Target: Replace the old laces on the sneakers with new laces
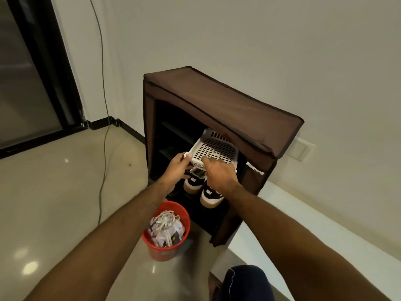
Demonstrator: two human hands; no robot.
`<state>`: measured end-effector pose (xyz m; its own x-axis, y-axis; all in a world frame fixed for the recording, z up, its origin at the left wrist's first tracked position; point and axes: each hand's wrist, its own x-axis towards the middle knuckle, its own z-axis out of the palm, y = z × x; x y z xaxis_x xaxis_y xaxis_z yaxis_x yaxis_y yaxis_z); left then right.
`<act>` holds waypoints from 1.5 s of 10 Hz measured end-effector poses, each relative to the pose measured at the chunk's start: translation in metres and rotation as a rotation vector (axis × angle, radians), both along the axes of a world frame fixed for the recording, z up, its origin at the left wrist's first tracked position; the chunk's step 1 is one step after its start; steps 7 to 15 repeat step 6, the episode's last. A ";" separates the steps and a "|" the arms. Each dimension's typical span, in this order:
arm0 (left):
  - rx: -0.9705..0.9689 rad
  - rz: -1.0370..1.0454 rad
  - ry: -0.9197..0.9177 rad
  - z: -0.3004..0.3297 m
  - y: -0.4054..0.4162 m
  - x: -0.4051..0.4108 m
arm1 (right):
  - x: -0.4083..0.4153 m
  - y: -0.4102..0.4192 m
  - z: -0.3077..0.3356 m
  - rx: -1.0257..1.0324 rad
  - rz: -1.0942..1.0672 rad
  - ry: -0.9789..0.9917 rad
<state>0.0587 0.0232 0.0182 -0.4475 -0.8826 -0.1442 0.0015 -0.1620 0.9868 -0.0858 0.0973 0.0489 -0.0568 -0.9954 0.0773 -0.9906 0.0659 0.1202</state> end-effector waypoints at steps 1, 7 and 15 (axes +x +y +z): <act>-0.071 -0.011 -0.107 -0.005 -0.014 -0.020 | -0.018 -0.009 -0.012 0.014 -0.050 0.030; -0.162 0.083 -0.181 -0.022 -0.034 -0.064 | -0.052 -0.031 -0.039 -0.112 -0.037 -0.069; -0.162 0.083 -0.181 -0.022 -0.034 -0.064 | -0.052 -0.031 -0.039 -0.112 -0.037 -0.069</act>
